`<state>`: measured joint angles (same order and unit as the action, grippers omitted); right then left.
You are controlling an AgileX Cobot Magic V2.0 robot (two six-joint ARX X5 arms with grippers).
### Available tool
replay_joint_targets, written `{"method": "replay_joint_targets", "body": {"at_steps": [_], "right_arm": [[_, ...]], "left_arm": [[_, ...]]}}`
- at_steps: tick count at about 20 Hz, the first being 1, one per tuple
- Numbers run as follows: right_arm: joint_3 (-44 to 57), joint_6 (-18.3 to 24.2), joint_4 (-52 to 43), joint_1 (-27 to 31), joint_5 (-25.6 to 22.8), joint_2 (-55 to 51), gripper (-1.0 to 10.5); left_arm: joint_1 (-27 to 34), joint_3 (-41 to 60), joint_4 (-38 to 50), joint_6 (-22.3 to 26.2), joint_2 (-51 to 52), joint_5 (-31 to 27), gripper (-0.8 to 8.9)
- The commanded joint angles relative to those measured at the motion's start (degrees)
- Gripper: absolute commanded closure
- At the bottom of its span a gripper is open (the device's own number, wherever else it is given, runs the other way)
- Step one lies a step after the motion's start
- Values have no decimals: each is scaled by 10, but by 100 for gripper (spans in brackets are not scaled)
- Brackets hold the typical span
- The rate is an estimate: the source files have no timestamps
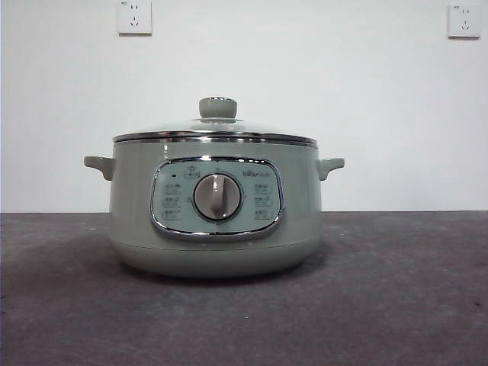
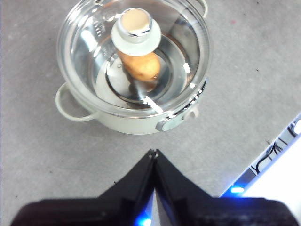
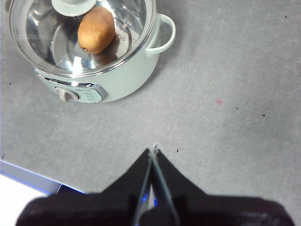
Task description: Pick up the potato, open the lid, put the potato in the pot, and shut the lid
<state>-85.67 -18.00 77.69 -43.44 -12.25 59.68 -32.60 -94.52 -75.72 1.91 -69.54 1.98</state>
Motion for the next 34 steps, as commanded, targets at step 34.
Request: {"method": "replay_joint_targets", "body": {"at_steps": [34], "right_arm": [[6, 2, 13, 0, -17, 2, 958]], "left_arm": [[299, 941, 667, -74, 673, 14, 814]]}}
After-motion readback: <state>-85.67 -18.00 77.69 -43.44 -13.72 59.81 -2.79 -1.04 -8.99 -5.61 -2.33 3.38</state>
